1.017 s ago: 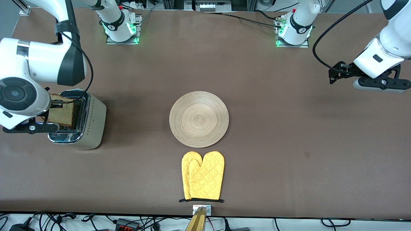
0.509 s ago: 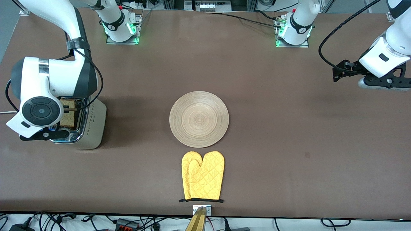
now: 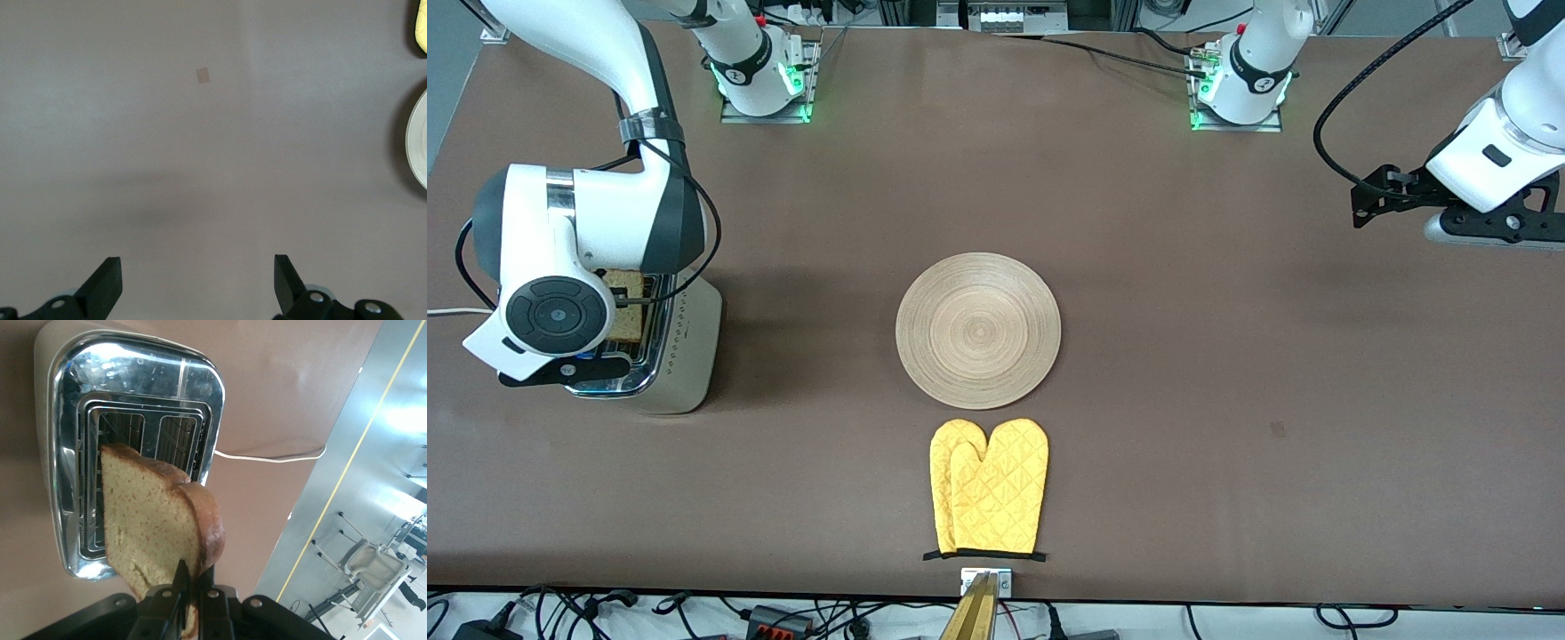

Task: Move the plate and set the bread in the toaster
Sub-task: 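Lower the bread into a toaster slot with the right gripper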

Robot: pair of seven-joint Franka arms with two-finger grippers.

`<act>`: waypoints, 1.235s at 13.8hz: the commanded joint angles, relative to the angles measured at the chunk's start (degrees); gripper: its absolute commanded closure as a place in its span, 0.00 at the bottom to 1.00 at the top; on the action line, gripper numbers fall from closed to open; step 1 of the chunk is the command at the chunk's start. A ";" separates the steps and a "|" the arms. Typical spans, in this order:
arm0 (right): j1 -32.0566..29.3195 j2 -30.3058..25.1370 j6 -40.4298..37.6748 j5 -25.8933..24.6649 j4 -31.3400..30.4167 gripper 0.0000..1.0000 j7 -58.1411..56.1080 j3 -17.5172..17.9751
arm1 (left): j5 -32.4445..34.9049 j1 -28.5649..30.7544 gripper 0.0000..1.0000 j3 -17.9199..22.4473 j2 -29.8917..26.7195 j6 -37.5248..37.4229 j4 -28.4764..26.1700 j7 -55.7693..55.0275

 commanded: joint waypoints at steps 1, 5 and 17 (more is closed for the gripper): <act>-0.55 -0.57 1.11 1.18 -0.76 1.00 -0.27 0.04 | -0.93 0.24 0.00 0.02 0.67 -0.53 1.49 -0.36; -0.81 0.66 3.40 1.44 -0.76 1.00 -0.18 0.04 | -0.93 0.15 0.00 -0.24 0.67 -0.62 1.49 -0.45; -0.02 -1.00 6.22 4.17 -1.37 0.00 7.90 -0.05 | -0.49 -0.20 0.00 -0.69 0.58 -0.62 1.67 -0.45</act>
